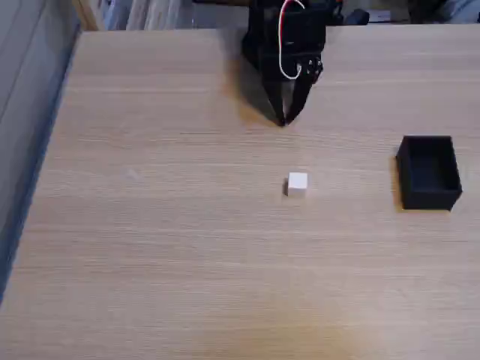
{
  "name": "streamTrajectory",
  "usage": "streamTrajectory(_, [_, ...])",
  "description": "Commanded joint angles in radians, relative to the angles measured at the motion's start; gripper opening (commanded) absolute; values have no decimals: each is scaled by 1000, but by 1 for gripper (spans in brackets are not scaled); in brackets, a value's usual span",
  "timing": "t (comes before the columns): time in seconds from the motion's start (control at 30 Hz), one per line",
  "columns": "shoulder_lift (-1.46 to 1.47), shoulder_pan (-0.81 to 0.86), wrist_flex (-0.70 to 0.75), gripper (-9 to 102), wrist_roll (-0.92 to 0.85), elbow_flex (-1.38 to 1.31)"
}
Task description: Pick a white block and place it in the black box.
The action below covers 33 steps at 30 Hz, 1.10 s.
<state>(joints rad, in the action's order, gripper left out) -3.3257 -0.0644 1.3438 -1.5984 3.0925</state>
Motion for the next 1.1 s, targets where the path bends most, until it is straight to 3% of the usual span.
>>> streamTrajectory(0.0, [-6,-25,3,0,-6,15])
streamTrajectory(1.07, [-6,43,3,0,0,15])
